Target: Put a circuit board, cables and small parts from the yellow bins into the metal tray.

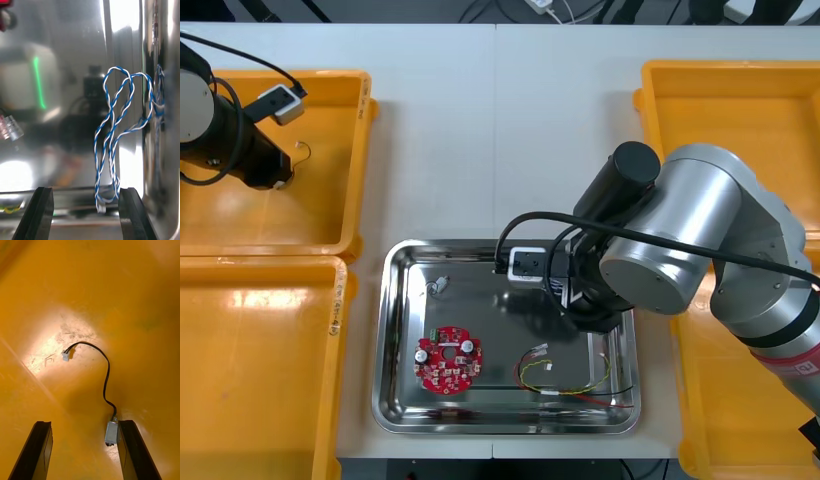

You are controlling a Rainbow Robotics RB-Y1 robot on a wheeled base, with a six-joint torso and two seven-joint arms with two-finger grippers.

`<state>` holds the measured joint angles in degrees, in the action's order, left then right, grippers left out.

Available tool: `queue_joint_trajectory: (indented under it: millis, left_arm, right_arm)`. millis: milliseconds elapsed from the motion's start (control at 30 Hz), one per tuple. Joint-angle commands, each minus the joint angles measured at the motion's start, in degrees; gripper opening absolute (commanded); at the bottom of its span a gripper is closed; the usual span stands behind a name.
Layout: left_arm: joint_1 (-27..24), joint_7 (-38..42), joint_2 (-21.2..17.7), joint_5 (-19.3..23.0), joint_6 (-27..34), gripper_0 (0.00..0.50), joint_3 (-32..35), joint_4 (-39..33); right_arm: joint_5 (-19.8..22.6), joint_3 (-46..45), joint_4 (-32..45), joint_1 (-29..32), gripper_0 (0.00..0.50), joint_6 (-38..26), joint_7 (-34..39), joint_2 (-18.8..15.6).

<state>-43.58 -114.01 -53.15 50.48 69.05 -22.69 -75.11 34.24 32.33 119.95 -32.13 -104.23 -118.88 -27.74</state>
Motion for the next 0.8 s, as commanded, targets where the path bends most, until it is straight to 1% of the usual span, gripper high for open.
queue_joint_trajectory:
  millis: [33, 200, 267, 400, 467, 633, 800]
  left_arm:
    - [1.1, -5.4, 1.3, -0.7, -0.8, 0.5, -0.2, -0.4]
    - [1.4, -5.5, 1.6, -0.7, -0.8, 0.5, -0.3, -0.4]
    - [1.6, -5.6, 1.8, -0.7, -1.1, 0.5, -0.2, -0.4]
    - [2.0, -5.5, 2.1, -0.9, -1.7, 0.5, -0.2, -0.5]
    - [2.3, -5.7, 2.1, -1.1, -1.9, 0.5, -0.2, -0.5]
    - [2.9, -6.1, 2.1, -1.3, -2.7, 0.5, -0.2, -0.5]
    - [3.1, -6.1, 2.1, -1.4, -2.8, 0.5, -0.3, -0.5]
  right_arm:
    - [3.5, -5.2, 4.0, 0.2, 0.5, -2.5, 0.7, -0.2]
    - [8.5, -10.1, 4.7, -0.7, 0.5, -4.5, 2.3, -2.0]
    - [11.4, -12.8, 4.8, -1.7, 0.5, -5.8, 4.8, -3.1]
    - [14.6, -16.2, 4.9, -2.7, 0.5, -5.8, 7.8, -4.9]
    - [16.5, -18.2, 4.9, -3.1, 0.5, -5.8, 9.9, -6.5]
    - [18.9, -22.8, 4.9, -3.4, 0.5, -5.8, 13.9, -9.4]
    - [19.2, -26.4, 4.9, -3.5, 0.5, -5.8, 18.4, -12.6]
